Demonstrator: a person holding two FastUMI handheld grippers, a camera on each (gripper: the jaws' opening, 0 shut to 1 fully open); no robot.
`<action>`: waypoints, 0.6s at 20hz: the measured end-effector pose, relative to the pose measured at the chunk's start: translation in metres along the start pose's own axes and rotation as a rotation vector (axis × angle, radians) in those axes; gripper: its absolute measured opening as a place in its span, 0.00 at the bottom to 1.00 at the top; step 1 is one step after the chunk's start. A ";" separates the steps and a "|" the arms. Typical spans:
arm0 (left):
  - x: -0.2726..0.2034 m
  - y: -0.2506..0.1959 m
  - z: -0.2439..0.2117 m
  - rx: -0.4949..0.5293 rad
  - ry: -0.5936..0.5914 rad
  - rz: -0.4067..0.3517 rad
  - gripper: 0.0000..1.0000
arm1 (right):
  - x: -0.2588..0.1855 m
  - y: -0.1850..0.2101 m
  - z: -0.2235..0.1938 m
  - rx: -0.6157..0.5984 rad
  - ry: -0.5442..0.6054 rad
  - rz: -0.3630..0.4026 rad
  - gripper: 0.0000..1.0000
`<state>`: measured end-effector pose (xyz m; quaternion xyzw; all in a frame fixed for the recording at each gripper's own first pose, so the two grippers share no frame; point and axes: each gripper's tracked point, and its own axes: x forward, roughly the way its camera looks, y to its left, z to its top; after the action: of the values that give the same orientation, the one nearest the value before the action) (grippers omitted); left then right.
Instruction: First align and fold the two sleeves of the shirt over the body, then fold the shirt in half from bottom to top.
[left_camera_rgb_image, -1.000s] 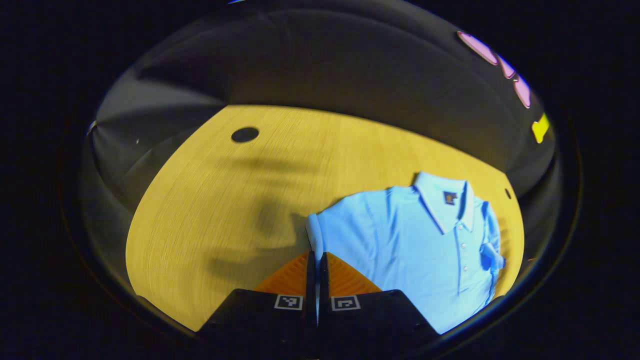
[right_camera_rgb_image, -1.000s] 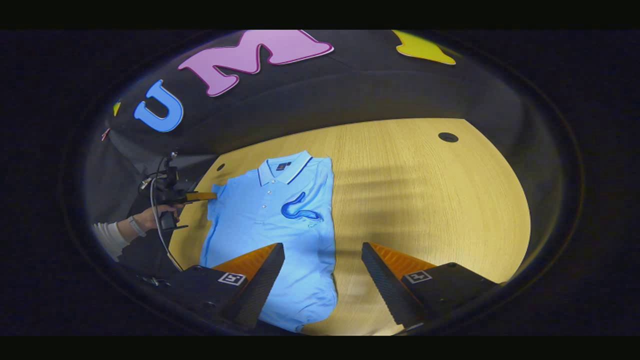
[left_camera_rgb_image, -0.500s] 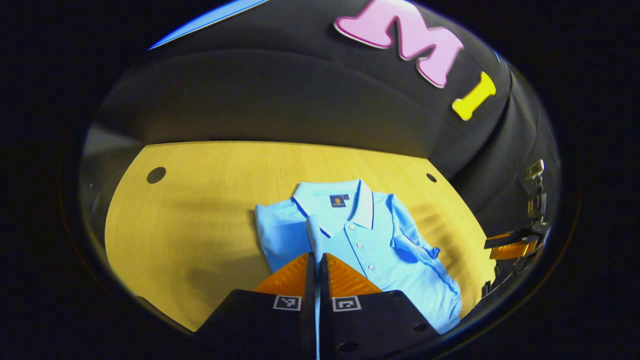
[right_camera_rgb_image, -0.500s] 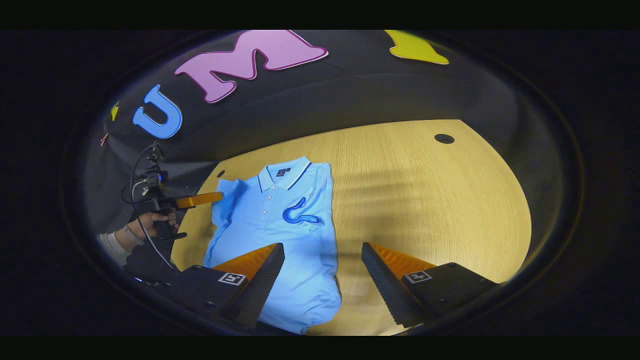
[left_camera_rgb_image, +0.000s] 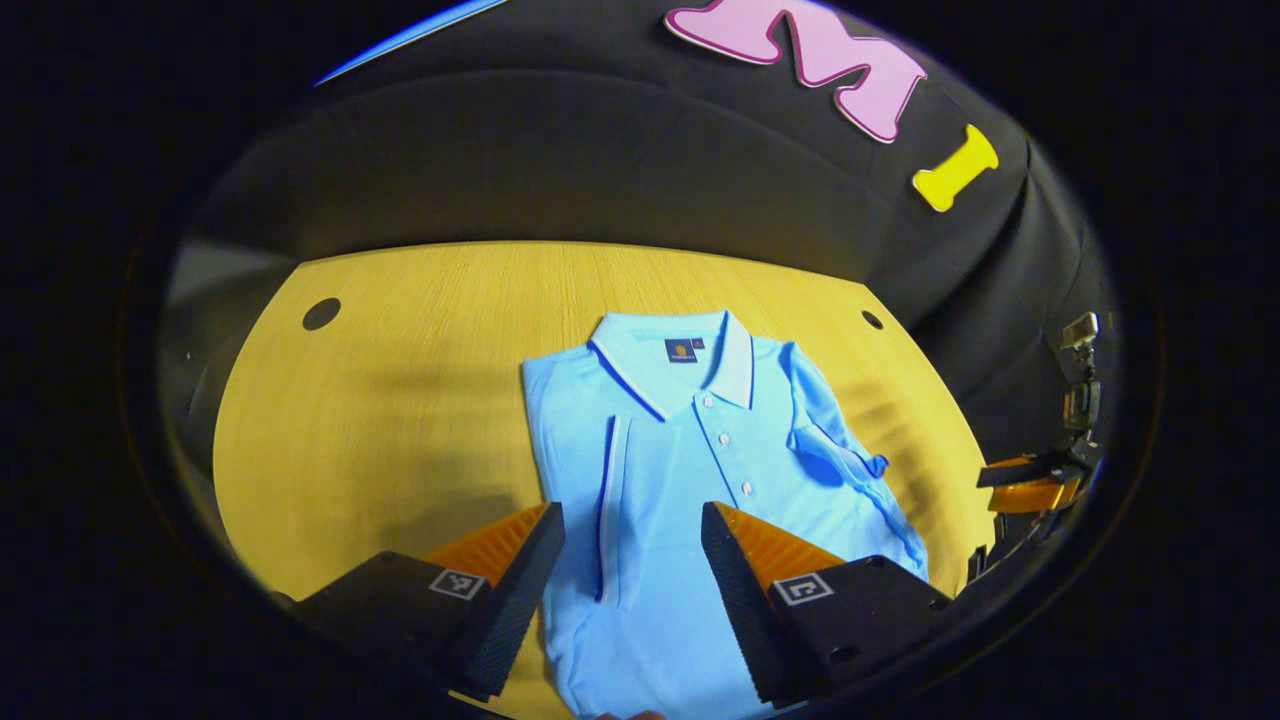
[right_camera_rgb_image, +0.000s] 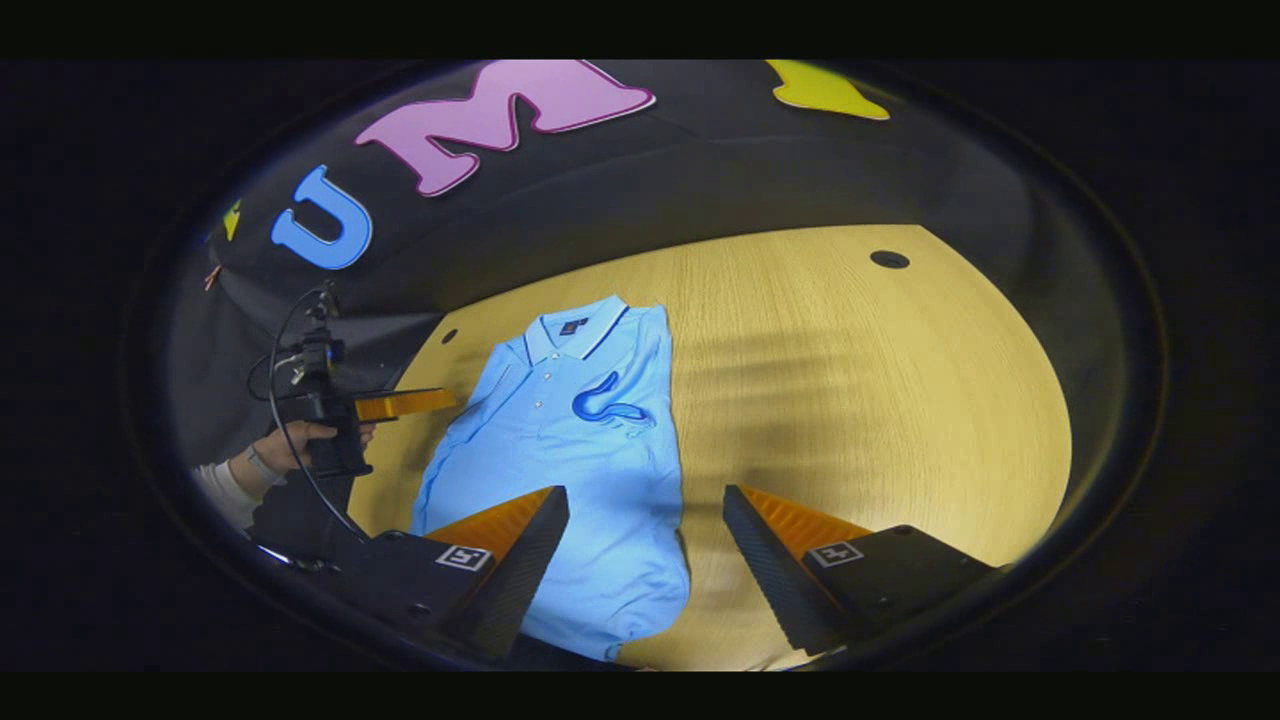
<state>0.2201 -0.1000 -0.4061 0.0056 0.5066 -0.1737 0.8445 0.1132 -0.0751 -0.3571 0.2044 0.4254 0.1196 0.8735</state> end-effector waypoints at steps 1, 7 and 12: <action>-0.015 0.004 -0.013 -0.007 0.004 0.000 0.91 | 0.000 -0.002 -0.006 0.009 0.007 -0.002 0.98; -0.088 0.022 -0.130 -0.115 0.133 0.053 0.96 | -0.010 -0.001 -0.053 0.037 0.056 -0.009 0.98; -0.115 0.012 -0.197 -0.142 0.241 0.041 0.97 | -0.011 0.004 -0.097 0.092 0.132 -0.006 0.98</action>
<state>0.0063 -0.0192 -0.4053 -0.0231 0.6153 -0.1180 0.7791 0.0297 -0.0507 -0.4019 0.2347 0.4879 0.1104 0.8335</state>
